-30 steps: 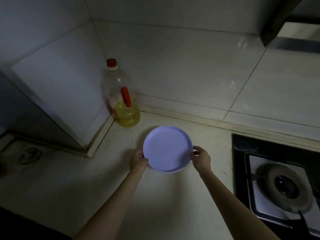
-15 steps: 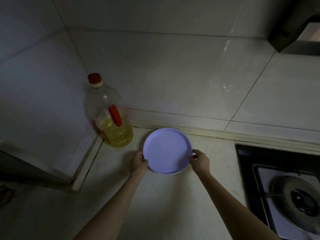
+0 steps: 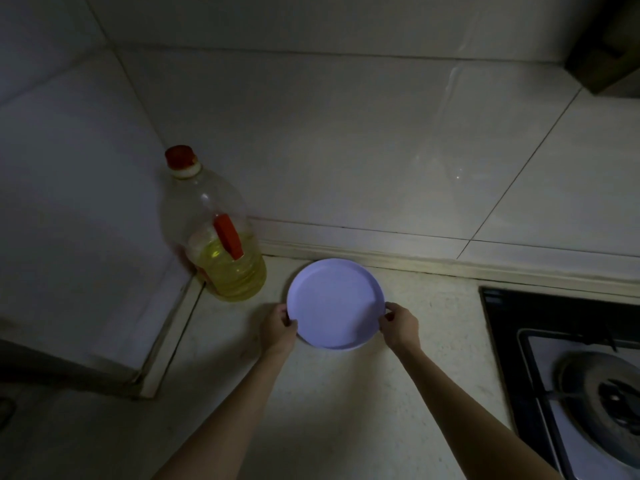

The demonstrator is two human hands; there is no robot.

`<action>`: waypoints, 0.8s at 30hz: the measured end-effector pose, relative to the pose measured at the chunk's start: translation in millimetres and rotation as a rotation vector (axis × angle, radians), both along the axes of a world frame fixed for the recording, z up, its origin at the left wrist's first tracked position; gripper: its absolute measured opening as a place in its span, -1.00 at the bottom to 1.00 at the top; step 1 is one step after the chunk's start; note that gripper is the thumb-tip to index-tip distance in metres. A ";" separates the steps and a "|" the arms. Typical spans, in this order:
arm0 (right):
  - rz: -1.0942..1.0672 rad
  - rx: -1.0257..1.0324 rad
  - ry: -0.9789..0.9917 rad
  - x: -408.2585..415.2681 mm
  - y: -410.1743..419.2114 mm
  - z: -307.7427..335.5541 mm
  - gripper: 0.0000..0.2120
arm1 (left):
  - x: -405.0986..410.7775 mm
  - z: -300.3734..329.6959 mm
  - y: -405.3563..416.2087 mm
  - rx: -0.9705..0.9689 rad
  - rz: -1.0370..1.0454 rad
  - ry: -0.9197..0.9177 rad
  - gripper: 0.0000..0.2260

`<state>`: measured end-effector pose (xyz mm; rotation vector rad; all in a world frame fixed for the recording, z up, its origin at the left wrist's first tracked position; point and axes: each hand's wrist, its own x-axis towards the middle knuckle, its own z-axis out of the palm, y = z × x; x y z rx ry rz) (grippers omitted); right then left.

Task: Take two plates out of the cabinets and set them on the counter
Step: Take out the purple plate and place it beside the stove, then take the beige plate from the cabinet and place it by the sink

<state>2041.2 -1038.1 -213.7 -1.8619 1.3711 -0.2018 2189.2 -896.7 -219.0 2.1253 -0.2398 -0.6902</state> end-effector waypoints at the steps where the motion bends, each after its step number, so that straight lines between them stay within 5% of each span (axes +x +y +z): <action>1: 0.003 0.016 0.004 -0.3 -0.3 0.9 -0.73 | -0.5 -0.4 0.2 -0.015 0.003 0.007 -0.75; 8: 0.075 0.076 0.038 -19.9 1.0 26.2 -0.64 | -18.4 14.9 3.9 -0.170 0.173 0.129 -0.71; 11: 0.141 0.148 -0.073 -40.2 10.6 56.2 -0.70 | -26.4 32.1 15.9 -0.149 0.226 0.083 -0.74; 15: 0.173 0.176 -0.264 -73.3 30.8 103.9 -0.73 | -50.9 73.8 37.6 -0.398 0.273 0.165 -0.77; 24: -0.161 0.196 -0.786 -185.0 92.6 167.6 -0.82 | -119.8 158.6 77.9 -0.639 -0.046 0.205 -0.80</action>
